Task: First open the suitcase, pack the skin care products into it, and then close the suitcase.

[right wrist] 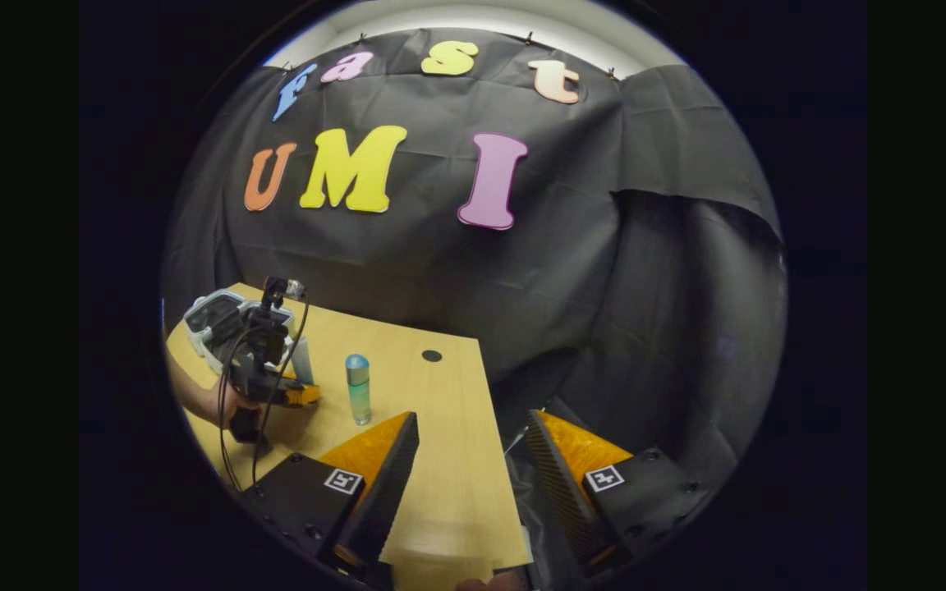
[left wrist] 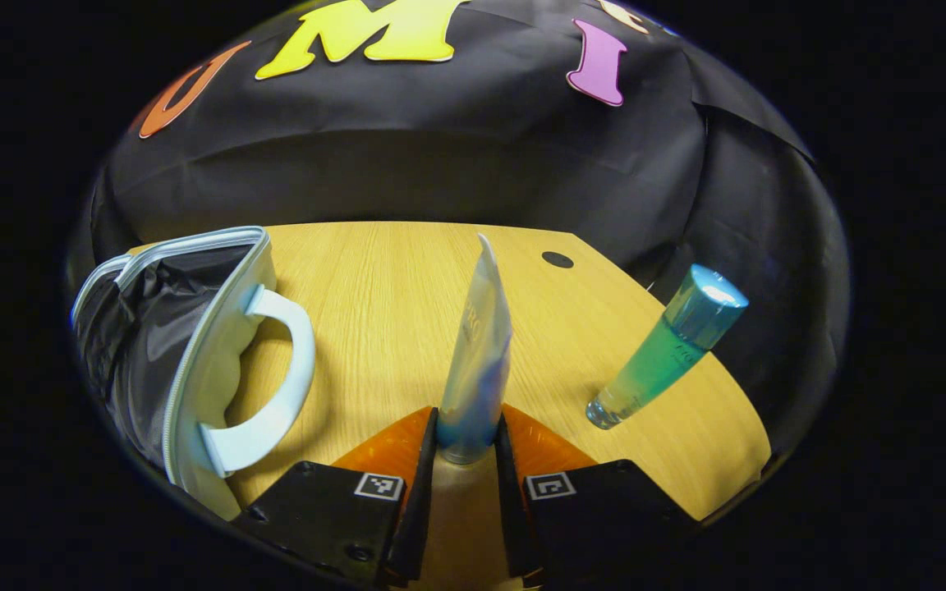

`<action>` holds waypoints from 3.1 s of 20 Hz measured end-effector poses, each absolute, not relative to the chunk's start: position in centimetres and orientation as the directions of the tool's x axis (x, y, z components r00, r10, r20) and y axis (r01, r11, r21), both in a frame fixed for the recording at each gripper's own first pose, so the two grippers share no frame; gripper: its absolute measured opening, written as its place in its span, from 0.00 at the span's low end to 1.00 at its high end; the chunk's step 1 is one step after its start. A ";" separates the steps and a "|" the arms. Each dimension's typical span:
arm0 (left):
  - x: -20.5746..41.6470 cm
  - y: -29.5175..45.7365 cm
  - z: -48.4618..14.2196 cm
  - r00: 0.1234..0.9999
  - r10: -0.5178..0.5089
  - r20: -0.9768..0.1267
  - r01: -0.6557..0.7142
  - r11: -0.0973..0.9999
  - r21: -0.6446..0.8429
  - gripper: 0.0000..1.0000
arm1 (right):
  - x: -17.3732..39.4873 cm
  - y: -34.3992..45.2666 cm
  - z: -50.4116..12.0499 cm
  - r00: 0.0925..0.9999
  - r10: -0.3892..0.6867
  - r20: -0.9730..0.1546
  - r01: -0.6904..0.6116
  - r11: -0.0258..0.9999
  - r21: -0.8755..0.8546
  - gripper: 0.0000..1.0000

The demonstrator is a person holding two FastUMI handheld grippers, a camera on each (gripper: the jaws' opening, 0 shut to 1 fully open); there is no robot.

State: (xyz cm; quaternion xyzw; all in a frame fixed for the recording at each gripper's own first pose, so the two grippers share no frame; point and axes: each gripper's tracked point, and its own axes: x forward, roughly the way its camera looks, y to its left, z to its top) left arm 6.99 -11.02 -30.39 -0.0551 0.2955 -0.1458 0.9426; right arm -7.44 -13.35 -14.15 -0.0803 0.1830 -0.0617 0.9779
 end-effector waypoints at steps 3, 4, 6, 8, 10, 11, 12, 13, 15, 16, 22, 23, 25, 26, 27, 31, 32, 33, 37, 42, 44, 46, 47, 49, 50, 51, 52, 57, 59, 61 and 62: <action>5.2 -10.8 -27.0 0.786 -0.333 -0.521 0.265 0.943 -0.202 0.40 | -6.5 -12.0 -16.1 0.920 -0.109 -0.377 0.064 0.989 -0.130 0.80; 4.3 -10.4 -26.0 0.785 -0.332 -0.523 0.263 0.943 -0.203 0.39 | -6.1 -11.0 -17.2 0.917 -0.083 -0.391 0.040 0.992 -0.119 0.80; 2.2 -9.5 -23.8 0.786 -0.335 -0.521 0.253 0.941 -0.224 0.39 | -5.3 -9.4 -19.2 0.908 -0.029 -0.418 -0.013 0.995 -0.096 0.80; -0.1 -8.4 -21.8 0.786 -0.331 -0.522 0.241 0.942 -0.235 0.39 | -4.5 -8.1 -21.8 0.892 0.016 -0.452 -0.047 0.997 -0.058 0.80; -2.1 -7.0 -20.0 0.791 -0.315 -0.525 0.228 0.947 -0.225 0.39 | -3.3 -6.8 -24.0 0.879 0.041 -0.474 -0.053 0.999 -0.012 0.80; -3.0 -6.4 -19.2 0.794 -0.307 -0.525 0.225 0.950 -0.215 0.39 | -2.6 -6.3 -25.0 0.874 0.051 -0.483 -0.055 0.998 0.007 0.80; -4.0 -5.9 -18.6 0.796 -0.299 -0.526 0.221 0.953 -0.206 0.39 | -1.8 -5.8 -25.9 0.870 0.062 -0.488 -0.059 0.998 0.020 0.80; -4.7 -5.4 -18.0 0.800 -0.291 -0.525 0.216 0.956 -0.200 0.39 | -0.9 -5.3 -26.6 0.869 0.069 -0.490 -0.063 0.998 0.028 0.80; -5.8 -4.5 -17.1 0.806 -0.270 -0.527 0.193 0.961 -0.198 0.39 | 0.9 -4.3 -28.0 0.862 0.090 -0.498 -0.079 0.996 0.042 0.80; -6.5 -4.2 -16.6 0.811 -0.258 -0.525 0.176 0.963 -0.202 0.39 | 1.8 -3.8 -28.6 0.860 0.102 -0.501 -0.090 0.995 0.048 0.80; -9.2 -1.7 -14.6 0.833 -0.181 -0.522 0.081 0.974 -0.209 0.39 | 6.4 -0.5 -31.1 0.842 0.167 -0.513 -0.145 0.986 0.083 0.80; -9.6 -1.1 -14.4 0.836 -0.166 -0.523 0.066 0.977 -0.204 0.39 | 6.9 -0.1 -31.8 0.837 0.174 -0.518 -0.149 0.985 0.090 0.80; -10.4 0.2 -14.4 0.837 -0.132 -0.531 0.032 0.981 -0.194 0.39 | 8.3 0.6 -32.7 0.830 0.179 -0.528 -0.153 0.984 0.093 0.80; -10.9 0.9 -14.5 0.837 -0.115 -0.535 0.013 0.981 -0.191 0.39 | 8.9 0.8 -33.0 0.826 0.177 -0.535 -0.147 0.984 0.098 0.80; -11.2 1.4 -14.4 0.838 -0.099 -0.537 -0.006 0.982 -0.190 0.39 | 9.2 0.9 -33.4 0.823 0.178 -0.540 -0.143 0.984 0.106 0.80; -12.5 3.8 -14.3 0.837 -0.041 -0.545 -0.079 0.978 -0.195 0.39 | 10.4 1.6 -34.4 0.806 0.188 -0.561 -0.138 0.982 0.130 0.72; -12.7 4.5 -14.2 0.836 -0.028 -0.548 -0.096 0.976 -0.196 0.39 | 10.8 1.7 -34.1 0.807 0.187 -0.560 -0.135 0.982 0.134 0.67; -12.9 5.2 -14.3 0.833 -0.020 -0.553 -0.109 0.974 -0.199 0.39 | 11.0 1.5 -34.0 0.811 0.180 -0.557 -0.129 0.983 0.130 0.60; -12.8 7.7 -14.5 0.822 -0.005 -0.569 -0.142 0.966 -0.215 0.39 | 11.2 1.9 -33.8 0.791 0.182 -0.583 -0.131 0.983 0.129 0.39; -9.4 12.6 -14.8 0.807 -0.021 -0.590 -0.146 0.961 -0.233 0.39 | 8.6 3.1 -29.5 0.780 0.244 -0.577 -0.160 0.968 0.193 0.35; -7.3 14.5 -15.4 0.784 -0.048 -0.618 -0.142 0.956 -0.255 0.39 | 6.9 3.7 -26.7 0.776 0.279 -0.566 -0.174 0.957 0.233 0.35; -5.1 15.1 -17.3 0.725 -0.131 -0.676 -0.130 0.938 -0.321 0.39 | 4.9 4.3 -24.5 0.758 0.315 -0.571 -0.186 0.944 0.274 0.35; -4.4 15.3 -18.2 0.688 -0.173 -0.705 -0.130 0.926 -0.354 0.39 | 3.8 4.4 -23.7 0.748 0.333 -0.574 -0.180 0.934 0.308 0.35; -2.0 16.4 -20.6 0.625 -0.219 -0.749 -0.110 0.926 -0.362 0.39 | 1.9 4.6 -21.9 0.733 0.363 -0.576 -0.153 0.913 0.379 0.35; -0.8 17.0 -21.9 0.592 -0.232 -0.772 -0.098 0.930 -0.354 0.39 | 1.0 4.4 -21.0 0.733 0.366 -0.573 -0.139 0.906 0.400 0.35; 0.2 17.4 -23.4 0.551 -0.253 -0.796 -0.090 0.930 -0.358 0.39 | 0.1 4.3 -20.2 0.737 0.365 -0.569 -0.130 0.902 0.411 0.35; 1.1 17.6 -24.4 0.510 -0.274 -0.815 -0.091 0.925 -0.368 0.39 | -0.7 4.0 -19.5 0.742 0.355 -0.569 -0.122 0.906 0.405 0.35; 2.9 17.2 -29.8 0.279 -0.335 -0.900 -0.070 0.928 -0.367 0.39 | -4.2 2.3 -16.9 0.769 0.307 -0.560 -0.073 0.913 0.401 0.35; 2.8 16.9 -31.1 0.212 -0.330 -0.920 -0.048 0.937 -0.347 0.38 | -5.0 1.5 -16.2 0.779 0.287 -0.558 -0.033 0.907 0.421 0.35; 2.9 16.7 -32.1 0.169 -0.324 -0.931 -0.045 0.941 -0.336 0.37 | -5.2 0.9 -15.8 0.789 0.266 -0.554 0.002 0.900 0.435 0.35; 2.8 16.6 -32.5 0.145 -0.323 -0.935 -0.047 0.942 -0.333 0.37 | -5.4 0.6 -15.7 0.793 0.255 -0.554 0.011 0.902 0.432 0.35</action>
